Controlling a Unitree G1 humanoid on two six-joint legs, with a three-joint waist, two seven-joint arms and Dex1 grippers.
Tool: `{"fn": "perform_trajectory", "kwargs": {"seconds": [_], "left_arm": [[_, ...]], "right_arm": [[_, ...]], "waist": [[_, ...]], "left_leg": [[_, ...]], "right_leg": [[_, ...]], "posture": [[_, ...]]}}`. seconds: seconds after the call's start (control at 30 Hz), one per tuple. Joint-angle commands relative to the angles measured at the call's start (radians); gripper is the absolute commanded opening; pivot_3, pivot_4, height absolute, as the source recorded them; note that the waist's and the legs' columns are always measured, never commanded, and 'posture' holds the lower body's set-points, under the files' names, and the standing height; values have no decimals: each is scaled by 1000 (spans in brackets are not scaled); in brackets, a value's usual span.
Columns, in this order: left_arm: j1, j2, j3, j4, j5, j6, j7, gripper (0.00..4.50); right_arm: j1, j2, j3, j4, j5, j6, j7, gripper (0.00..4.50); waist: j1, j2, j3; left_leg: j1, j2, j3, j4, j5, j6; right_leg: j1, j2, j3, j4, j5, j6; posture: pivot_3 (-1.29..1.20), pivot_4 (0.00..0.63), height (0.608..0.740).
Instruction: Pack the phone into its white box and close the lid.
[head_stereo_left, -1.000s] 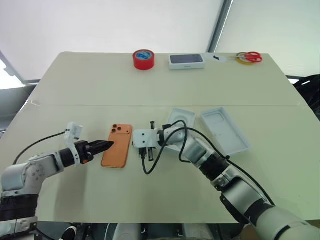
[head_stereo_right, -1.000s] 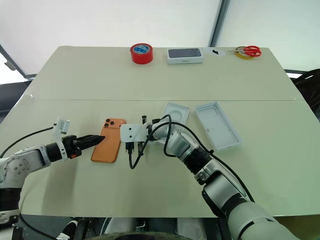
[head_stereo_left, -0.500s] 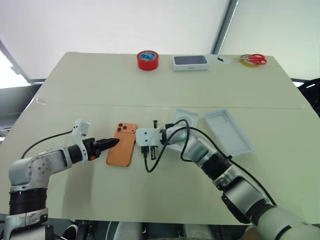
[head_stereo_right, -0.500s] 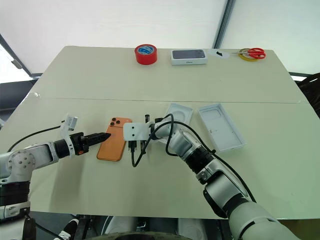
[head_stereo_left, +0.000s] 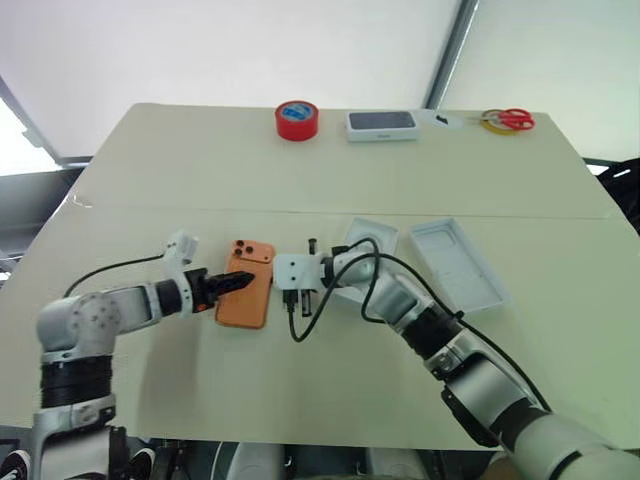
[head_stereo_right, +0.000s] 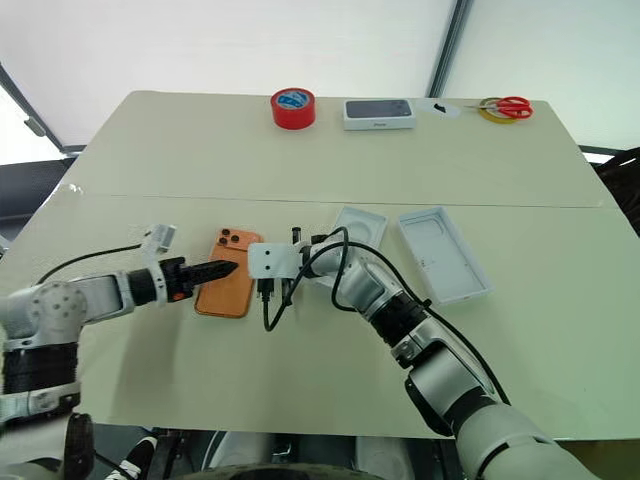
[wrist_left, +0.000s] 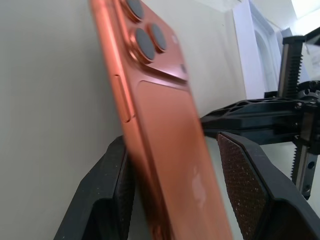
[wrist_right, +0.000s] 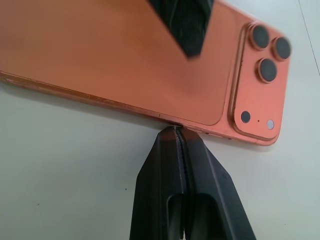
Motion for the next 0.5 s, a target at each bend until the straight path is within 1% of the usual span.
{"fn": "perform_trajectory", "kwargs": {"seconds": [0.03,0.07,0.23,0.3,0.37,0.5], "left_arm": [[-2,-28,22,-20,-53,32,-4,2594],[10,-24,15,-22,-39,13,-8,2594],[40,-26,100,22,-94,42,-23,2594],[57,-17,112,25,-102,37,-32,2594],[59,-28,140,46,-122,50,-26,2594],[77,-51,144,68,-131,39,-21,2594]], "right_arm": [[1,10,11,2,-8,-8,-4,31],[0,10,12,2,-8,-9,-4,31],[-3,6,14,3,-10,-15,-8,31],[-2,3,14,5,-10,-18,-9,31],[-2,3,13,6,-9,-17,-9,31],[-2,2,13,5,-7,-16,-12,31]], "waist": [[-3,0,0],[-4,0,0],[-8,-1,1],[-9,-1,1],[-11,-1,1],[-12,-1,1]], "left_leg": [[0,0,0,0,0,0],[0,0,0,-1,0,0],[0,1,0,-1,1,-1],[0,1,0,-1,1,-1],[0,1,0,-1,1,-1],[0,1,0,-1,1,-1]], "right_leg": [[0,0,0,0,0,0],[-1,0,0,0,0,0],[-1,1,0,0,0,0],[-1,1,0,0,0,0],[-1,1,0,0,0,0],[-1,1,0,0,0,0]], "posture": [[0,150,740],[0,150,740],[0,150,740],[0,150,740],[0,150,740],[0,150,740]]}}
